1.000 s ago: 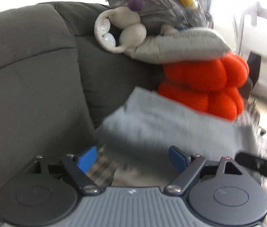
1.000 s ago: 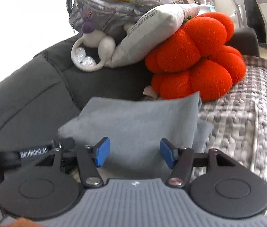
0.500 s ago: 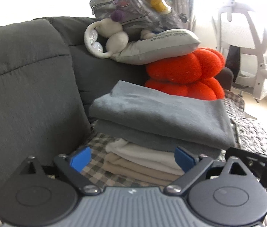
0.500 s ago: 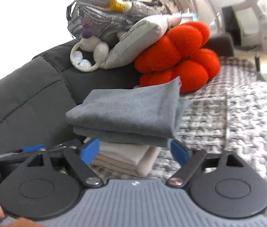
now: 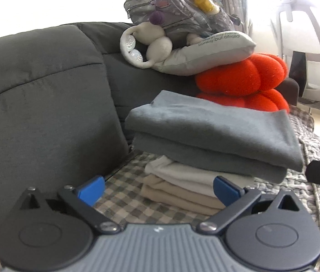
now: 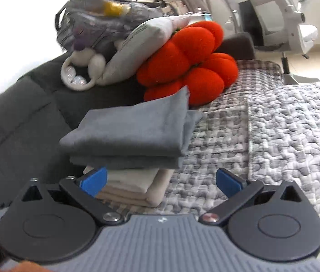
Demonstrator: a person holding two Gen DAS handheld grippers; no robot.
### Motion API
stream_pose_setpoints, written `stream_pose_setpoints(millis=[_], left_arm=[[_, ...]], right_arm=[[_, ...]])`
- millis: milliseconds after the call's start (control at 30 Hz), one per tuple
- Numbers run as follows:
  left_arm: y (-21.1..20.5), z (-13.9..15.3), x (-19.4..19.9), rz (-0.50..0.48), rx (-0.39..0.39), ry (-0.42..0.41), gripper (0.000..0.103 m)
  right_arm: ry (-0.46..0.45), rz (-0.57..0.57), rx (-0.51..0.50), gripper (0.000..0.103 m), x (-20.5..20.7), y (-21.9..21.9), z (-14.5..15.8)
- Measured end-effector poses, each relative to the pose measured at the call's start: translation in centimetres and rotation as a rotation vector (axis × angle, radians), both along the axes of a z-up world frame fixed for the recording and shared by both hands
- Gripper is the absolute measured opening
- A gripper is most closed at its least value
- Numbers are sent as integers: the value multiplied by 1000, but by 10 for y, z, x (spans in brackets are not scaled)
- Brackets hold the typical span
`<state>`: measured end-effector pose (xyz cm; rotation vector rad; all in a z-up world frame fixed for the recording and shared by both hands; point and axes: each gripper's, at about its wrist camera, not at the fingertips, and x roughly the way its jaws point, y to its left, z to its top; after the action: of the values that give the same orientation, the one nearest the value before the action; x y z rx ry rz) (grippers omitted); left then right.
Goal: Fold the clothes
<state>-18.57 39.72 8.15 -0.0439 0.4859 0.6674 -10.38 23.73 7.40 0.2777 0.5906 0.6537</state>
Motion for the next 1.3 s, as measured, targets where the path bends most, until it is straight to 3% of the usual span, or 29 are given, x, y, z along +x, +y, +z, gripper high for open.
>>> stream_pose_setpoints(millis=[367, 600, 1300], left_arm=[[0, -3, 1, 21, 30, 6, 102], [3, 1, -3, 11, 21, -20, 102], [-8, -4, 7, 18, 92, 20, 102]], right_arm=[[45, -33, -47, 103, 5, 1, -7], [26, -11, -102, 103, 1, 11, -7], [18, -43, -147, 103, 1, 14, -6]])
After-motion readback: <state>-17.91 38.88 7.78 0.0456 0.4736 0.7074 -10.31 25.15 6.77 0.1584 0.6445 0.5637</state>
